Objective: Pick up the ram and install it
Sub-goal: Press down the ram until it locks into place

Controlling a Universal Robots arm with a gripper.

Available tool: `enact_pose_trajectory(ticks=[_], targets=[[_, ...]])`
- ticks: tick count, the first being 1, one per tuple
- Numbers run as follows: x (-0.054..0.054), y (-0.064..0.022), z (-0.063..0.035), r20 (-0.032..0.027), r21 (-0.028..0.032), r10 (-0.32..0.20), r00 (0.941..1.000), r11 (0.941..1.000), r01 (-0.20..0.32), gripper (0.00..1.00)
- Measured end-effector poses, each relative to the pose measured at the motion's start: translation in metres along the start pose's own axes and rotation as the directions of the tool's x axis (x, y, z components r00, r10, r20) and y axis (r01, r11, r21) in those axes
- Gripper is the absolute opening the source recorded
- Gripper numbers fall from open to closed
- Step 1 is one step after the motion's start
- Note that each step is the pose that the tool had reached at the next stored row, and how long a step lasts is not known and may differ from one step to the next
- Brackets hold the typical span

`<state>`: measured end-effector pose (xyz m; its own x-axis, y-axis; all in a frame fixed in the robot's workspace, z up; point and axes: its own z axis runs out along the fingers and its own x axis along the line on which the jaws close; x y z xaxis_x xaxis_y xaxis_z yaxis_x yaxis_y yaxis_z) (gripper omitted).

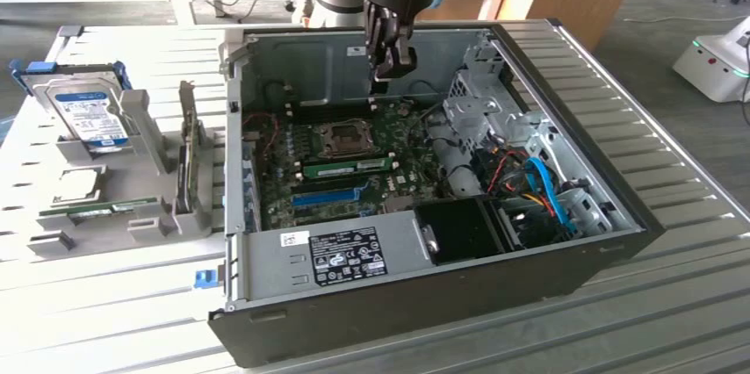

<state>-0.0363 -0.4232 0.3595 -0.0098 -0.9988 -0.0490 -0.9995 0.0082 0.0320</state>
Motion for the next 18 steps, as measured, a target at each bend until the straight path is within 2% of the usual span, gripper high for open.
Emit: enact_pose_trajectory(ticks=[9,18], targets=[[0.000,-0.0006,0.0000,-0.0001,-0.0001,0.000,1.0000,1.0000,0.000,0.11],[0.000,-0.0108,-0.0003,0.0000,0.0000,0.000,1.0000,1.0000,0.000,0.11]])
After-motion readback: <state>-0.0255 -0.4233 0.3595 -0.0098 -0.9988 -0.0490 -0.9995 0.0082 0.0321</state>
